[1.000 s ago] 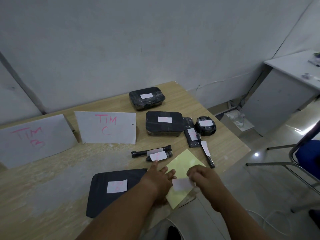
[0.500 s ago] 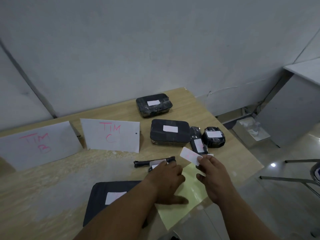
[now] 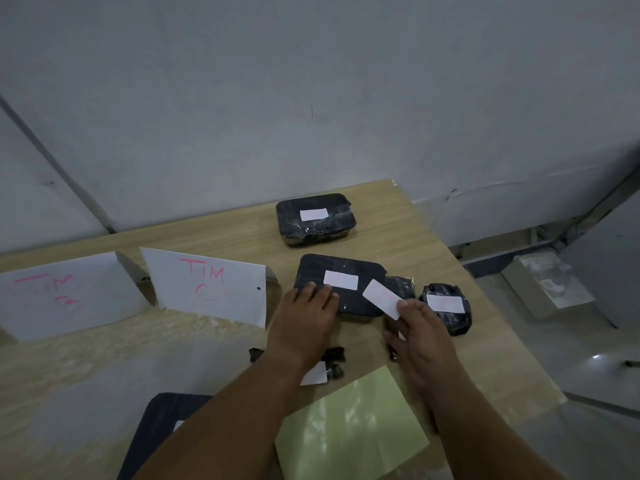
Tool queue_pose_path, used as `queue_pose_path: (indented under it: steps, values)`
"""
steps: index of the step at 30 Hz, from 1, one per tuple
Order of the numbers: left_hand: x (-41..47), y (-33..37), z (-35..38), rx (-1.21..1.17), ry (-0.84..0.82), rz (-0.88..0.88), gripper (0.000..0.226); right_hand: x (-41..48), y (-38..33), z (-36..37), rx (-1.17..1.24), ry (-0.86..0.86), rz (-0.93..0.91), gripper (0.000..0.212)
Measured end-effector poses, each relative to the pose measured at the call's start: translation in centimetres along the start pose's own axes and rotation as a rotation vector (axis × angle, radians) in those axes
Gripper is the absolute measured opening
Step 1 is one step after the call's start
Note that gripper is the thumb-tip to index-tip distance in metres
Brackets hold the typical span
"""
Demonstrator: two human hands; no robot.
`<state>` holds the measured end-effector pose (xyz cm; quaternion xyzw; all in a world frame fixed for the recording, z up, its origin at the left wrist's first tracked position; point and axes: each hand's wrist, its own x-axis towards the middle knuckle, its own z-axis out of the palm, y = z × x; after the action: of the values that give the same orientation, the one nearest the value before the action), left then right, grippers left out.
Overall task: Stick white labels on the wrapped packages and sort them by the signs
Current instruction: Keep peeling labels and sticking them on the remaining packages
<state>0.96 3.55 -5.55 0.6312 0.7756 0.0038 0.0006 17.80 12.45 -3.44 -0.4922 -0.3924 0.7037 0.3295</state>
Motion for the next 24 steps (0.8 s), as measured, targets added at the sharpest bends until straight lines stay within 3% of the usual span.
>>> queue_pose_path:
  steps: [3, 10, 13, 18, 24]
  values:
    - [0.2, -0.6, 0.4, 0.075, -0.117, -0.042, 0.056, 1.2, 0.1, 0.9, -0.066, 0.017, 0.006, 0.022]
    - [0.6, -0.8, 0.1, 0.159, -0.162, -0.204, 0.05, 2.3, 1.2, 2.9, -0.059, -0.005, 0.064, 0.015]
    - [0.8, -0.4, -0.7, 0.131, -0.098, -0.213, 0.03, 2.7, 0.9, 2.4, -0.018, 0.018, 0.075, 0.013]
    - [4.8, 1.1, -2.3, 0.056, 0.195, -0.154, 0.013, 3.4, -0.8, 0.1, 0.106, 0.061, 0.018, 0.01]
    - [12.7, 3.9, -2.9, 0.054, 0.041, -0.108, 0.028, 5.3, -2.3, -2.7, 0.146, 0.044, -0.018, 0.009]
